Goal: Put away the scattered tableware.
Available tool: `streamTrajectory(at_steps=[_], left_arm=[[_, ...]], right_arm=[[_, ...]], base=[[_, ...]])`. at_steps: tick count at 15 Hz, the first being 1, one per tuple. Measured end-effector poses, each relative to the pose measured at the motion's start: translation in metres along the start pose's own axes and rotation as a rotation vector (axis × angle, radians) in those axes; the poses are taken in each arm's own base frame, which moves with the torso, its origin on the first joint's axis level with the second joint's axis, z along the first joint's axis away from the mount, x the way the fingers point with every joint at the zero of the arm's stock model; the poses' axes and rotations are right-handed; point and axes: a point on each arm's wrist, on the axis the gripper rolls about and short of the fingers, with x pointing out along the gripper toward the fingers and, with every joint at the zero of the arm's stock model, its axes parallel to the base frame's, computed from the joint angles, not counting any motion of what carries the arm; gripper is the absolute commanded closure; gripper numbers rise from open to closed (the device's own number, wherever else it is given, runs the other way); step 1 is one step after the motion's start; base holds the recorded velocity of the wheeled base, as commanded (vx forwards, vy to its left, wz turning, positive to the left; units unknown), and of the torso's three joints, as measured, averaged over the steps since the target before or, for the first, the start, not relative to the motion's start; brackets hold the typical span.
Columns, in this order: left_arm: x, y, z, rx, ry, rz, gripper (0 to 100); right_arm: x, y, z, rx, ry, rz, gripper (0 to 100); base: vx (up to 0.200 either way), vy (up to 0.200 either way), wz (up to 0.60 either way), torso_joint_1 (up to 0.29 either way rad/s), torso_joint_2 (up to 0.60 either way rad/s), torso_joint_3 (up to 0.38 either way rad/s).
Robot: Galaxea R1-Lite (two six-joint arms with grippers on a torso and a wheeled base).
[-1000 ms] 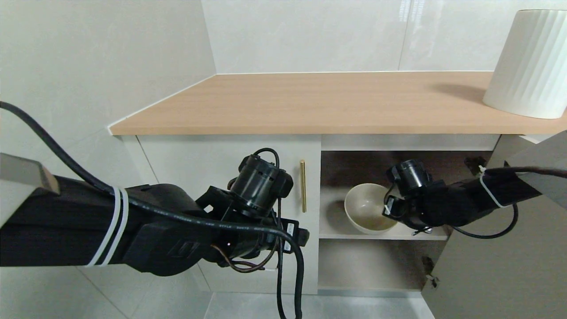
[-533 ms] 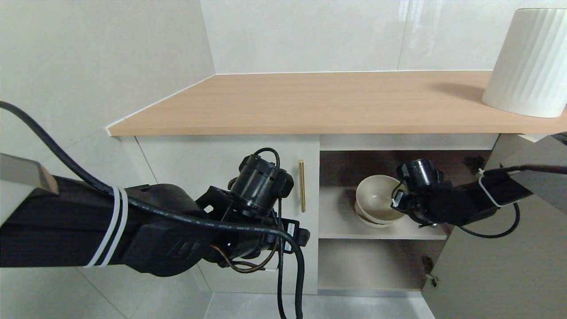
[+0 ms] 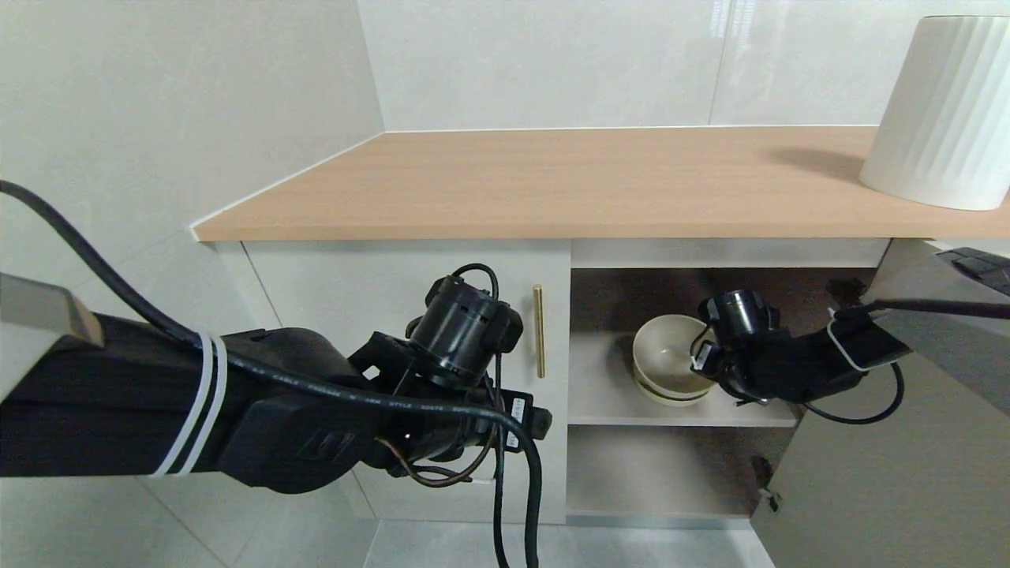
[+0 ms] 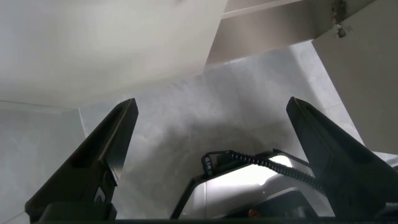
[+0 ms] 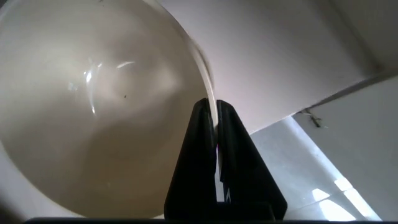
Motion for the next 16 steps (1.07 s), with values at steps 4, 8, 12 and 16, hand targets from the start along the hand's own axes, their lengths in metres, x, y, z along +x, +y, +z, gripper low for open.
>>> streamTrajectory(at_steps=[4, 8, 12, 16], left_arm=[[0.000, 0.000, 0.000, 0.000, 0.000, 0.000, 0], [0.000, 0.000, 0.000, -0.001, -0.003, 0.006, 0], [0.000, 0.000, 0.000, -0.001, -0.006, 0.012, 0], [0.000, 0.000, 0.000, -0.002, -0.006, 0.013, 0]], right_arm=[[0.009, 0.000, 0.000, 0.003, -0.001, -0.007, 100], [0.014, 0.000, -0.001, -0.006, -0.001, -0.012, 0], [0.017, 0.001, -0.001, -0.007, 0.000, -0.008, 0], [0.016, 0.002, -0.002, -0.010, 0.003, -0.006, 0]], base=[[0.000, 0.000, 0.00, 0.000, 0.00, 0.000], [0.000, 0.000, 0.00, 0.000, 0.00, 0.000], [0.000, 0.000, 0.00, 0.000, 0.00, 0.000], [0.000, 0.000, 0.00, 0.000, 0.00, 0.000]])
